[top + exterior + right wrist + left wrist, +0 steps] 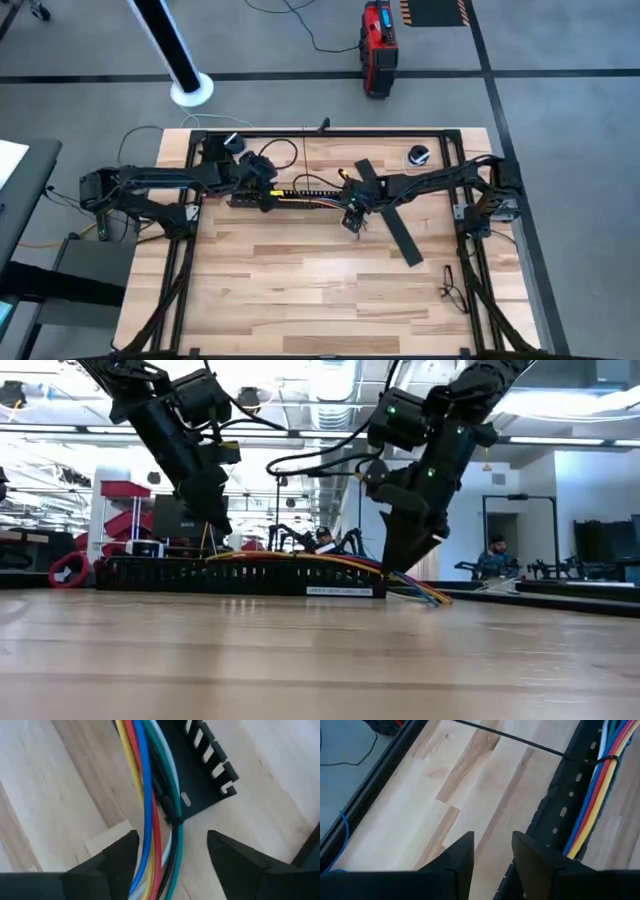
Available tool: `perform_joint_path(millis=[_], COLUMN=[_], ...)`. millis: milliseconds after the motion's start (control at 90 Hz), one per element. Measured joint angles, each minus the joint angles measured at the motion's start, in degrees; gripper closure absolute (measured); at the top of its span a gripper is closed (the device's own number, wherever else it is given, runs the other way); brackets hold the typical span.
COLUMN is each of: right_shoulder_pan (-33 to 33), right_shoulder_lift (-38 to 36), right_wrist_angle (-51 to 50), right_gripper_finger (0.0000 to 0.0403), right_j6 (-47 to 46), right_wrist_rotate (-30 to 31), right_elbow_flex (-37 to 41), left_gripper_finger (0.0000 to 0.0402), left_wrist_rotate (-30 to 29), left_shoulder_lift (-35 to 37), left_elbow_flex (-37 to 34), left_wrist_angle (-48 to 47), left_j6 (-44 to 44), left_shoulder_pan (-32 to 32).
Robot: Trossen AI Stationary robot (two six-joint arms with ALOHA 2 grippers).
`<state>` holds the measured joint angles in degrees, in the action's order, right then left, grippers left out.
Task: Ziptie cables
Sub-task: Put the zip tied cable into the black cable duct
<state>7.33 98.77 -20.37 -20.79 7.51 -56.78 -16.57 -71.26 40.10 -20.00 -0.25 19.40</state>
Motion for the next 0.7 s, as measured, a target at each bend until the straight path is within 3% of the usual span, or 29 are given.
perform_joint_path(millis=[278, 700], right_shoulder_pan=[-0.44, -0.81], right_shoulder_lift=[5.09, -1.21], right_wrist_angle=[-0.11, -7.80], right_gripper_finger=[0.0386, 0.0392], right_j6=[1.35, 1.82], right_wrist_rotate=[-2.78, -3.50], right_elbow_flex=[-0.04, -2.99], left_gripper_finger=[0.0275, 0.0275], left_wrist_rotate=[0.01, 0.29], left_shoulder_lift=[0.00, 0.02], left_elbow_flex=[0.00, 0.02], left_wrist_angle=[-0.25, -0.09], left_j6=[0.04, 0.39], left_shoulder_pan=[0.59, 0.59])
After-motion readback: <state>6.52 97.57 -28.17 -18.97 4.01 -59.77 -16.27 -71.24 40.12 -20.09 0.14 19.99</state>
